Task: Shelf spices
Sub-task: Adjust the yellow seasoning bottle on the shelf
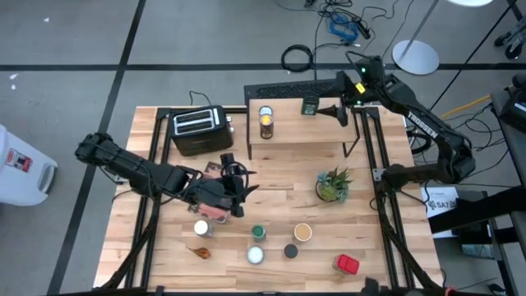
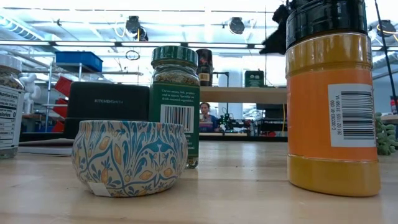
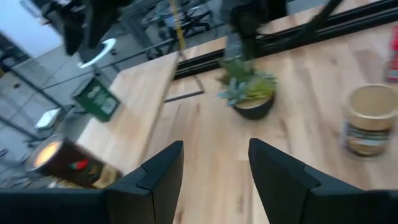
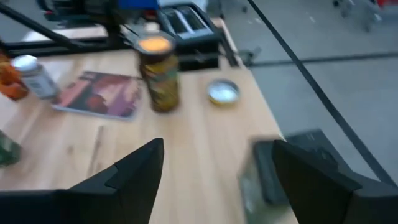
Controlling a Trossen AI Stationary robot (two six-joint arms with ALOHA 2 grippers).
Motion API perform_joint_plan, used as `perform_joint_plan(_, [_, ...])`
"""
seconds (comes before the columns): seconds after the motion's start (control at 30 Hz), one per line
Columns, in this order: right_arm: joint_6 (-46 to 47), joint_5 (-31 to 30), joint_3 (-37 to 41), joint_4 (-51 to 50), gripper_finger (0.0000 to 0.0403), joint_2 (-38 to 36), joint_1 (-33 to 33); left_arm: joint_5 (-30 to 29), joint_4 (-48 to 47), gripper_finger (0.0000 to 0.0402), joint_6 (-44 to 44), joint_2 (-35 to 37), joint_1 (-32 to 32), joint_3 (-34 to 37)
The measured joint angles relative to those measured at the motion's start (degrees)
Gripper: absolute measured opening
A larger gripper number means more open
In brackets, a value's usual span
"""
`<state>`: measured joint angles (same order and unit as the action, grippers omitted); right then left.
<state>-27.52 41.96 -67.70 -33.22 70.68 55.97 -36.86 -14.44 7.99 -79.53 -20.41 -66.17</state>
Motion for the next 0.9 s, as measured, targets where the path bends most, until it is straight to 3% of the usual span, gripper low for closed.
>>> perform_joint_plan(0.23, [1.4,-0.3,0.0,6.7,0.0271,-0.9,-11.5,-4.0,0.2,0.0192,0.1,0.0,4.9,0.0])
perform_joint_plan(0.37, [1.6,-4.8,0.0,10.7,0.0265,-0.6,-16.0,-3.7,0.8,0.0192,0.1,0.0,9.7,0.0])
perform_joint_plan(0.67, [2.0,-6.4,0.0,10.1,0.0263,-0.2,-18.4,10.2,1.6,0.0192,-1.7,0.0,22.2,0.0])
perform_joint_plan(0.9, [2.7,-6.4,0.0,7.2,0.0263,-0.2,-19.1,13.5,2.0,0.0192,-3.2,-2.4,27.5,0.0])
